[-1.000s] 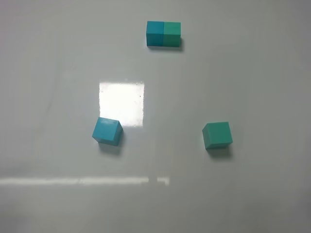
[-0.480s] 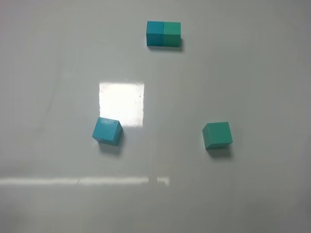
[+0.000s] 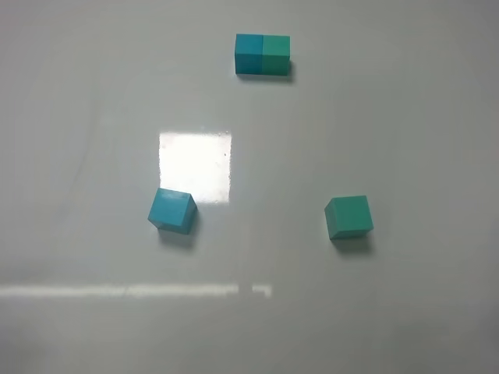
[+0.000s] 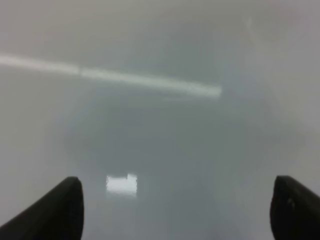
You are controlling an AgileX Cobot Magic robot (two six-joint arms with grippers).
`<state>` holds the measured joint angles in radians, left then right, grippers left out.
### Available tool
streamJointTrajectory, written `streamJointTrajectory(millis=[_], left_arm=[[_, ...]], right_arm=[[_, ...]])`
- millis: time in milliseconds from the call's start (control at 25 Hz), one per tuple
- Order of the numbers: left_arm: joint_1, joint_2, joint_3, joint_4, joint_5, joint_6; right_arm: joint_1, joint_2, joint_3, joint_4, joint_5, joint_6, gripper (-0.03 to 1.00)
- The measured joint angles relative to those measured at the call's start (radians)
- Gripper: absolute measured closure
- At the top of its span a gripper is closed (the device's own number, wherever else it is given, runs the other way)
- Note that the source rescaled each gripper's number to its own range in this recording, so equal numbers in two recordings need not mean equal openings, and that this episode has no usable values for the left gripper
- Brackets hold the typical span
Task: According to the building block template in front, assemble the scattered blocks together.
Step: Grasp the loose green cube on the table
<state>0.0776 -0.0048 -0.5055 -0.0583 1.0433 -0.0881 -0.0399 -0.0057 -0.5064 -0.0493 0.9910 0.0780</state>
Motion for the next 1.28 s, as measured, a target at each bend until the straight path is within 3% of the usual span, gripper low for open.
streamJointTrajectory(millis=[440, 600, 760, 960, 1280], left_arm=[[0.000, 0.000, 0.000, 0.000, 0.000, 0.001], [0.000, 0.000, 0.000, -0.001, 0.000, 0.001], [0.000, 0.000, 0.000, -0.001, 0.000, 0.001], [0.000, 0.000, 0.000, -0.003, 0.000, 0.001], [0.000, 0.000, 0.000, -0.003, 0.000, 0.001]], right_arm=[[0.000, 0.000, 0.000, 0.000, 0.000, -0.016, 0.00], [0.000, 0.031, -0.016, 0.070, 0.000, -0.225, 0.01], [0.014, 0.133, -0.124, 0.143, -0.015, -0.448, 0.01], [0.168, 0.319, -0.320, 0.096, 0.002, -0.615, 0.01], [0.529, 0.738, -0.581, -0.096, 0.060, -0.706, 0.01]])
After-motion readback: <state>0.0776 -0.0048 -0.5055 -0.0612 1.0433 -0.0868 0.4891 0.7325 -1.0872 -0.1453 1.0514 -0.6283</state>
